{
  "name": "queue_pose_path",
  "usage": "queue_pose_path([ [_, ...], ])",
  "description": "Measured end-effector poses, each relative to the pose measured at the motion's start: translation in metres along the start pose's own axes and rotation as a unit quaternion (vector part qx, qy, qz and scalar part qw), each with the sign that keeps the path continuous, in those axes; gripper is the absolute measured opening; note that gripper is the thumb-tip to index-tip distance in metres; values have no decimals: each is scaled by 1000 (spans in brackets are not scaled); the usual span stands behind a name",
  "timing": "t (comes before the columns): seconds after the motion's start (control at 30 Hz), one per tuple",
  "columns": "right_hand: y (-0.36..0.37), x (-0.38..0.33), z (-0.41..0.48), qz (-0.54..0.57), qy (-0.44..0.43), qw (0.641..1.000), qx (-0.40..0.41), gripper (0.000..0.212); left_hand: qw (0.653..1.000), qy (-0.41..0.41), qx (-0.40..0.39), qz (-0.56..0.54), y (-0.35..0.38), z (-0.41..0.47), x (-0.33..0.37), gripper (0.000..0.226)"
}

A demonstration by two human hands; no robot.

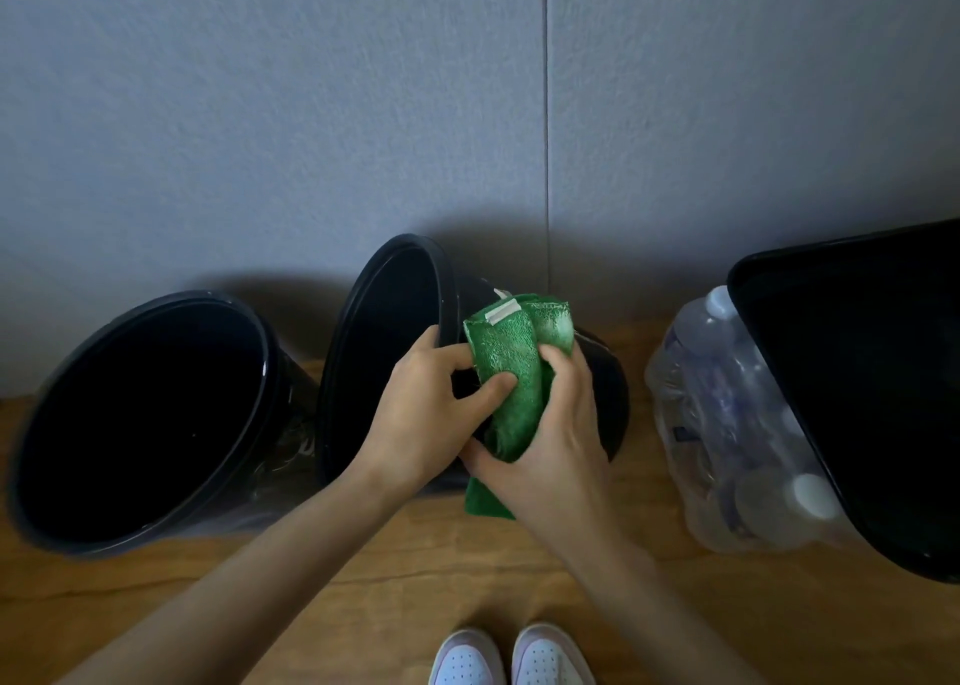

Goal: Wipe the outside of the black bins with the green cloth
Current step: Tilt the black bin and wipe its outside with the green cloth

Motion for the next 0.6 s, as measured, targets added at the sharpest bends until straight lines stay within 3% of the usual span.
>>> queue_pose_path([
  [0.1,-9,5,8,82,19,996,32,56,1000,-1,-19,-14,2,-1,-1,8],
  [0.17,-16,23,11,201,102,973,41,44,999,-5,-17,-30,-2,-1,-3,10],
  [0.2,-17,36,11,296,164,940,50,39,999,-1,-13,-29,-4,0,-4,15],
  [0.23,-14,51,8,408,235,880,60,34,1000,5,-10,-22,-6,0,-5,23],
  [0.3,2,67,1,609,344,714,28,32,1000,29,-10,7,-7,1,-4,47],
  [0.33,3,66,1,656,357,665,7,38,999,43,-13,21,-7,1,-2,60],
  [0.4,-4,72,3,658,352,666,7,41,999,41,-17,26,-5,0,-3,82],
  [0.43,-12,80,3,629,357,690,32,35,999,25,-15,18,-4,-1,-6,90],
  [0.53,-41,109,1,433,365,815,124,28,997,-52,3,-54,-6,0,-17,88],
  [0.6,-52,116,4,323,334,873,150,30,996,-70,-6,-58,-6,3,-19,65],
])
Point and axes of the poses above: each hand's wrist, its own z-axis towards the middle knuckle, its own y-axis out of the palm, x = y × z, the point moved 9 cm from there along z, towards the middle knuckle
